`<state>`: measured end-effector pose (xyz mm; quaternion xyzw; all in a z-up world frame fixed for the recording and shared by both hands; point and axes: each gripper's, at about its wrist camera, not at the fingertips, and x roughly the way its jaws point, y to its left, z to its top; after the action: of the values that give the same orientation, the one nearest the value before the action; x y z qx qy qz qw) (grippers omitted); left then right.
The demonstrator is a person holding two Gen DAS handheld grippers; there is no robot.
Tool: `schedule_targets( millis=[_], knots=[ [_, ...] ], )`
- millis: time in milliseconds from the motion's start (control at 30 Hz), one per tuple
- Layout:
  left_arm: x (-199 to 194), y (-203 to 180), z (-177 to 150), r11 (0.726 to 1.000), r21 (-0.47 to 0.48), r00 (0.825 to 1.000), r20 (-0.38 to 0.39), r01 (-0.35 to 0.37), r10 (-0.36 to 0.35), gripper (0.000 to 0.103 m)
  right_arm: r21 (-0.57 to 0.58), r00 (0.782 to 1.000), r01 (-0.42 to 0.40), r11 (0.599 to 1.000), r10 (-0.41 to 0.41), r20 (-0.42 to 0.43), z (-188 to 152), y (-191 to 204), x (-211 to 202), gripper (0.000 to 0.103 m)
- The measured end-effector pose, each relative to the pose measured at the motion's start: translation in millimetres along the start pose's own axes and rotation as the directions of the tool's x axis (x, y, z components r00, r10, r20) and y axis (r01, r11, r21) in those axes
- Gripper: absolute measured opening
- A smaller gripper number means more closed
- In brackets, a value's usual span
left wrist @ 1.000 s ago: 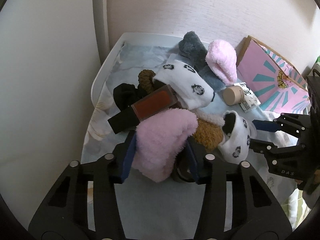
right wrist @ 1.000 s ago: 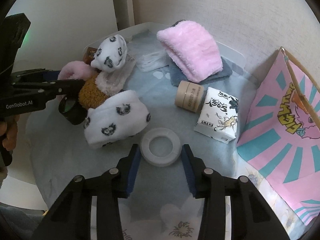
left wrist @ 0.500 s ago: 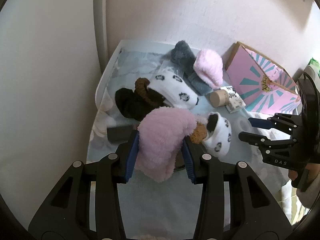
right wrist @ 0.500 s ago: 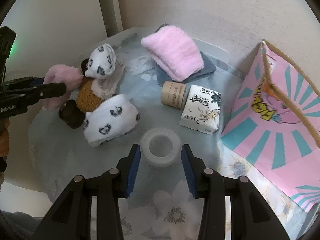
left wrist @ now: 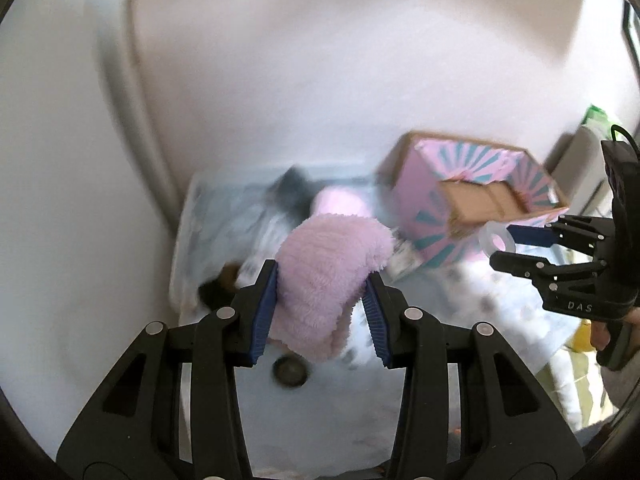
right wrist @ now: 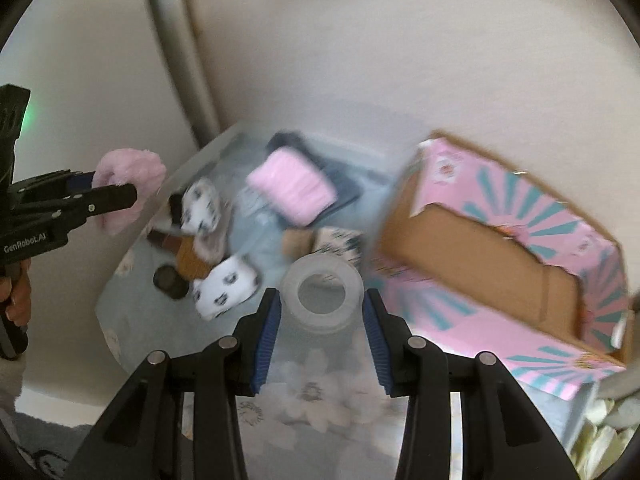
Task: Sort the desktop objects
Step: 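Carry both items over the cardboard box and open both tools to drop them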
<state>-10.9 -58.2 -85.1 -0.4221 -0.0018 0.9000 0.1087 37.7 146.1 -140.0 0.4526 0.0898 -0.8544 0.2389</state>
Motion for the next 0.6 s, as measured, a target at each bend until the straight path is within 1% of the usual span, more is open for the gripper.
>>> schedule_targets(
  millis=[33, 67, 133, 200, 300, 400, 467, 533, 600],
  knots=[
    [1, -6, 10, 1.000, 0.016, 1.000, -0.004, 0.011, -0.010, 0.038, 0.014, 1.000, 0.014, 1.000, -0.014, 0.004, 13, -4, 3, 0.039],
    [2, -16, 22, 0.999, 0.038, 1.000, -0.005, 0.022, -0.021, 0.038, 0.021, 1.000, 0.022, 1.000, -0.022, 0.003, 35, -25, -6, 0.039],
    [5, -29, 39, 0.996, 0.071, 0.999, -0.008, 0.046, -0.045, 0.038, 0.035, 0.999, 0.047, 0.998, -0.047, 0.008, 47, -43, -17, 0.039],
    [11, -48, 57, 0.991, 0.115, 0.998, -0.017, 0.070, -0.069, 0.038, 0.036, 0.997, 0.080, 0.996, -0.080, 0.007, 53, -67, -23, 0.039],
    [20, -77, 84, 0.978, 0.165, 0.992, -0.035, 0.127, -0.123, 0.038, 0.042, 0.995, 0.103, 0.994, -0.102, -0.016, 57, -98, -29, 0.039],
    [36, -107, 108, 0.962, 0.210, 0.985, -0.068, 0.172, -0.161, 0.038, 0.057, 0.992, 0.117, 0.992, -0.114, -0.044, 60, -126, -36, 0.039],
    [48, -129, 119, 0.950, 0.229, 0.975, -0.110, 0.212, -0.191, 0.038, 0.071, 0.991, 0.122, 0.990, -0.117, -0.068, 64, -145, -35, 0.039],
    [63, -148, 129, 0.940, 0.251, 0.970, -0.141, 0.230, -0.199, 0.038, 0.093, 0.990, 0.115, 0.989, -0.107, -0.086, 66, -162, -34, 0.039],
    [81, -167, 134, 0.932, 0.272, 0.964, -0.184, 0.239, -0.193, 0.038, 0.126, 0.990, 0.104, 0.987, -0.091, -0.105, 67, -183, -29, 0.039]
  ],
)
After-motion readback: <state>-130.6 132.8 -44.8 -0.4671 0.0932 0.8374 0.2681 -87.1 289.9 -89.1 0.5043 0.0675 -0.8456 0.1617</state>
